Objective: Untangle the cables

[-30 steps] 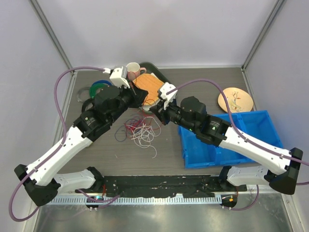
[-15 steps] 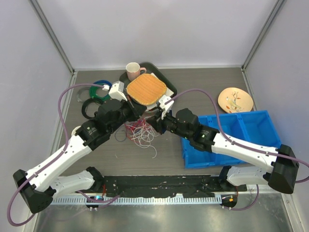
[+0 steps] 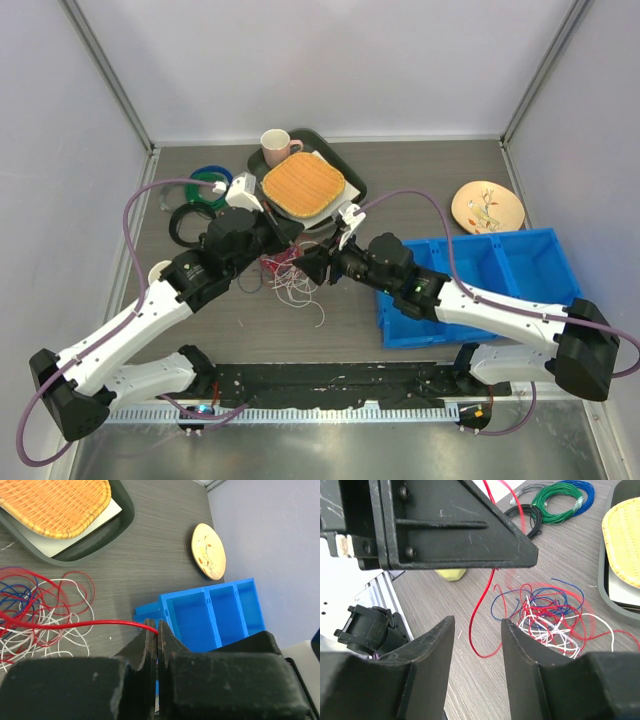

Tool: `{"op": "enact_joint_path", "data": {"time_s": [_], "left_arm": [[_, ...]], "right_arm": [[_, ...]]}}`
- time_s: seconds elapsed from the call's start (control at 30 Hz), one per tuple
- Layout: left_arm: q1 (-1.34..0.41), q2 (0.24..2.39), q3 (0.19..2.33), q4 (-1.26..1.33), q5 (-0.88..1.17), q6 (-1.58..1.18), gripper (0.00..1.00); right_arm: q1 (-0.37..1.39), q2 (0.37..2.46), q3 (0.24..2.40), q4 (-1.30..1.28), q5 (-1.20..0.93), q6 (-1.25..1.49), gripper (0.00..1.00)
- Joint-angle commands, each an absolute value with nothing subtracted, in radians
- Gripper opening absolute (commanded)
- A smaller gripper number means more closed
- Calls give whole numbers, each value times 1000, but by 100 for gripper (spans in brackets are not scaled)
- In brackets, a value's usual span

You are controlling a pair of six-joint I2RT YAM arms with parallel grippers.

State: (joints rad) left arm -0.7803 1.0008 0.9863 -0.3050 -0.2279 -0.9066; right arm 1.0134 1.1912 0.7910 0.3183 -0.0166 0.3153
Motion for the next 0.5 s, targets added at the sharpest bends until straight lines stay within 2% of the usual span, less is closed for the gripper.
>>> {"op": "enact_joint_path", "data": {"time_s": [0.0,0.07,0.13,0.23,0.37,0.47], "left_arm": [[-779,985,983,-273,-247,-914,0],[-779,983,982,-270,-232,-914,0],[-779,986,983,-267,-222,-917,0],[-781,991,983,-267,-212,-920,0],[-781,996,982,-267,-196,-926,0],[-781,1000,986,-262,-167,-928,0]], "right_arm": [[1015,1157,752,432,-5,364,53],[1015,1164,755,436,34,365,69],[1017,1192,778,411,44,354,77],[1016,1239,807,390,49,318,80],[1015,1305,824,419,77,262,79],[1016,1365,810,529,65,190,79]]}}
